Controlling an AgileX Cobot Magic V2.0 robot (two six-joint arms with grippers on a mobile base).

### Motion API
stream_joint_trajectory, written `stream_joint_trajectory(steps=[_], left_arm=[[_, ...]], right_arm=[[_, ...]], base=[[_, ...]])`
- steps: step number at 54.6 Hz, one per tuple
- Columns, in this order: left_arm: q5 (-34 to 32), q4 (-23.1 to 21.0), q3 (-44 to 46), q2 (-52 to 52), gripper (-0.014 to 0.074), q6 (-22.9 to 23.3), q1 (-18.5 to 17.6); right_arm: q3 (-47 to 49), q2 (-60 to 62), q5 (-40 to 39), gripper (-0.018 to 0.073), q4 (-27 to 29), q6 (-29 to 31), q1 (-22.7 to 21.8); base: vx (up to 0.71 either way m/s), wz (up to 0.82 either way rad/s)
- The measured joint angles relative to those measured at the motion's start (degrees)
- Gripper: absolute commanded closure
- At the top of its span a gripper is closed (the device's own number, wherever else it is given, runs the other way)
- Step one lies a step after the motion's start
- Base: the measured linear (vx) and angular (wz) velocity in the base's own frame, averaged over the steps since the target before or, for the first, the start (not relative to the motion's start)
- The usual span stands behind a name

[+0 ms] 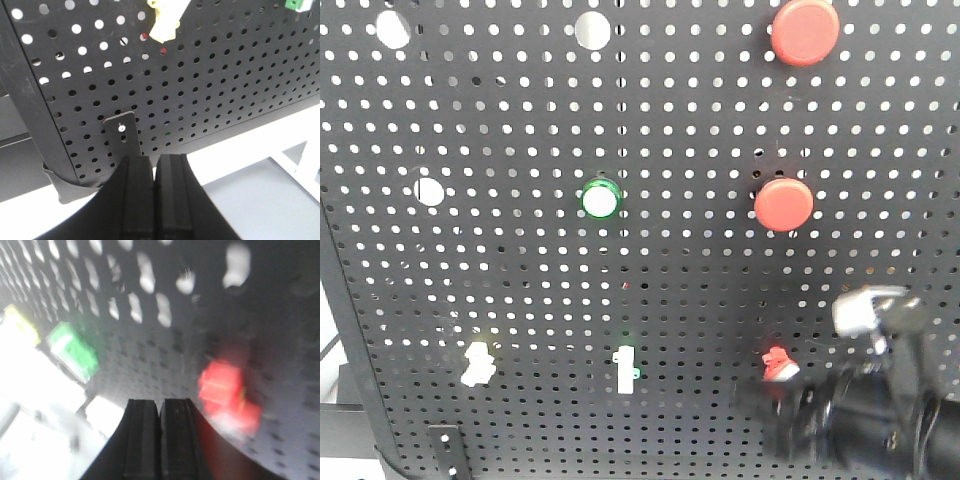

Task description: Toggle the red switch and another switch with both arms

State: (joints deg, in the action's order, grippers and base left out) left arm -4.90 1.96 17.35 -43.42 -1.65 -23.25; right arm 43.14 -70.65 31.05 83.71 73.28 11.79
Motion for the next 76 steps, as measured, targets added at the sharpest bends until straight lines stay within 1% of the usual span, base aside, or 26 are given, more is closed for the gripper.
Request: stream_joint_trajectory(steps=[6, 10, 20, 29, 36, 39, 43, 51, 56, 62, 68, 76], left_arm=[[-0.47, 0.0, 0.0, 0.0, 0.0594, 0.0, 0.0], [-0.79, 0.0, 0.0, 0.0, 0.0594, 0.0, 0.0], [-0.83, 0.06, 0.0, 0.0, 0.0594, 0.0, 0.0], [-0.83, 0.32, 0.0, 0.0, 0.0594, 0.0, 0.0], [-0.83, 0.38, 0.0, 0.0, 0.0594, 0.0, 0.0], [-0.83, 0.38, 0.0, 0.0, 0.0594, 0.0, 0.0], [-0.83, 0.38, 0.0, 0.0, 0.0594, 0.0, 0.0], [-0.78, 0.38, 0.0, 0.01, 0.0594, 0.0, 0.0], [-0.72, 0.38, 0.0, 0.01, 0.0594, 0.0, 0.0], [0.11, 0.38, 0.0, 0.01, 0.0594, 0.0, 0.0], [1.54, 0.38, 0.0, 0.01, 0.0594, 0.0, 0.0], [2.04, 0.38, 0.0, 0.01, 0.0594, 0.0, 0.0]], right_arm=[[-0.11, -0.11, -0.76, 0.0566, -4.6, -3.18, 0.0], [-0.15, -0.11, -0.96, 0.0566, -6.64, -4.53, -0.05], [-0.15, 1.27, 2.05, 0.0566, -10.88, -6.94, -0.2], [-0.17, 6.64, 3.07, 0.0566, -14.28, -9.32, -0.2], [-0.3, 13.49, 2.7, 0.0566, -19.97, -12.68, -0.2], [-1.16, 17.29, 1.14, 0.0566, -22.77, -14.96, -0.2], [-3.87, 22.94, -1.64, 0.0566, -24.89, -16.8, -0.2], [-12.92, 38.11, -9.31, 0.0566, -28.14, -17.91, -0.24], [-17.85, 48.91, -14.79, 0.0566, -28.8, -17.91, -0.24], [-22.26, 57.77, -21.31, 0.0566, -28.8, -17.91, -0.24], [-24.94, 61.8, -24.41, 0.0566, -28.68, -17.85, -0.24], [-27.19, 62.33, -24.55, 0.0566, -28.62, -17.69, -0.24]], base=[[0.0, 0.0], [0.0, 0.0], [0.0, 0.0], [0.0, 0.0], [0.0, 0.0], [0.0, 0.0], [0.0, 0.0], [0.0, 0.0], [0.0, 0.0], [0.0, 0.0], [0.0, 0.0], [0.0, 0.0]])
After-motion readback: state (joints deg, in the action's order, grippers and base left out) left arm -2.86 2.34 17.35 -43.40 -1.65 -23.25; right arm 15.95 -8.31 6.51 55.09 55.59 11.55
